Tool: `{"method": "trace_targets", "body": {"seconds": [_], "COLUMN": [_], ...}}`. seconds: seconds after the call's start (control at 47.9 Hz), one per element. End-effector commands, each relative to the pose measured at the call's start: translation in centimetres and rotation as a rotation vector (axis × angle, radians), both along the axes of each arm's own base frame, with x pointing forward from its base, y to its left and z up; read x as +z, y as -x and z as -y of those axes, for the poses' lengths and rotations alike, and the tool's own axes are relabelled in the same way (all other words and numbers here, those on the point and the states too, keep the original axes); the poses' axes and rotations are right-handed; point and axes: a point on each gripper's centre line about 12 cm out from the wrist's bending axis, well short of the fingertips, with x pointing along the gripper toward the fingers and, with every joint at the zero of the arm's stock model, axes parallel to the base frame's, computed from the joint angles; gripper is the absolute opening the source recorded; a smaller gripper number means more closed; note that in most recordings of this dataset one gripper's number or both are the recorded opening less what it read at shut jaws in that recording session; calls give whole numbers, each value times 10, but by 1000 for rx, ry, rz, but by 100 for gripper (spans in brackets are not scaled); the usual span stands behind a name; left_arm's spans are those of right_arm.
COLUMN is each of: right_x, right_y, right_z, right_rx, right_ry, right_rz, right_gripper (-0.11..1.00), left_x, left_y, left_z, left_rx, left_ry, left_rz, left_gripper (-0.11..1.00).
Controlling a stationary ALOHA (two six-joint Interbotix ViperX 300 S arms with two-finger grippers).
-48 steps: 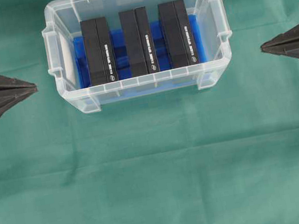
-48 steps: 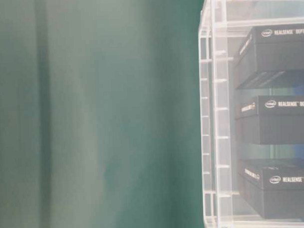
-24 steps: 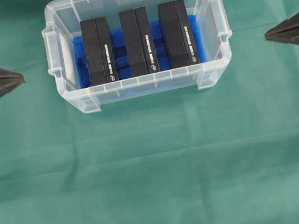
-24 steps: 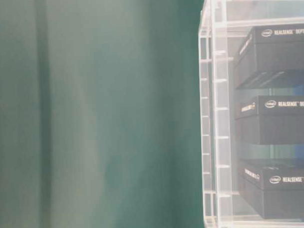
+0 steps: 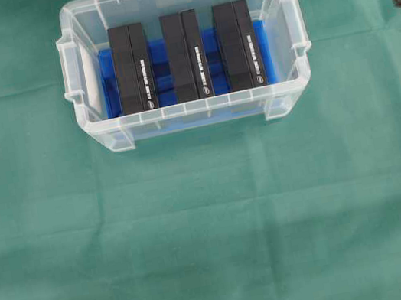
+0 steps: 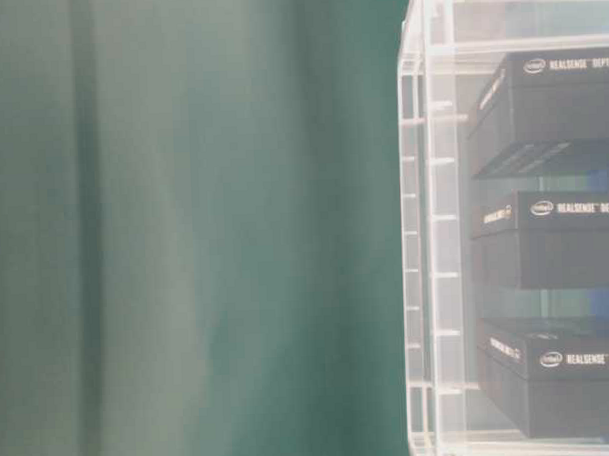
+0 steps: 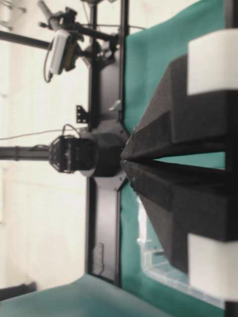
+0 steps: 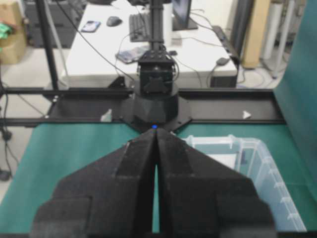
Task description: Take the box out of the case with both arms.
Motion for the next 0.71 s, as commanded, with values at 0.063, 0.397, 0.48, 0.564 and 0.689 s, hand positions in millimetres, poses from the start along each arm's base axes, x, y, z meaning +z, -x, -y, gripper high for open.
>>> {"method": "trace_targets", "body": {"seconds": [0.063, 0.397, 0.48, 0.564, 0.689], "right_x": [6, -5, -11, -19, -38], "right_y": [1, 6, 9, 12, 21], "right_z": [0, 0, 0, 0, 0], "right_rx": [-1, -2, -7, -17, -49], "right_ry": [-6, -9, -26, -55, -110], "right_rz": [-11, -268, -402, -555, -841], "right_gripper": [0, 0, 0, 0, 0], "left_x": [6, -14, -22, -25, -33], "left_y": [-4, 2, 6, 10, 15], "left_z": [-1, -1, 0, 0, -1], "left_rx": [4, 25, 37, 46, 62], "left_ry": [8, 141, 148, 149, 147], "left_rz": [-12, -317, -467, -582, -759], "left_gripper": [0, 0, 0, 0, 0]}}
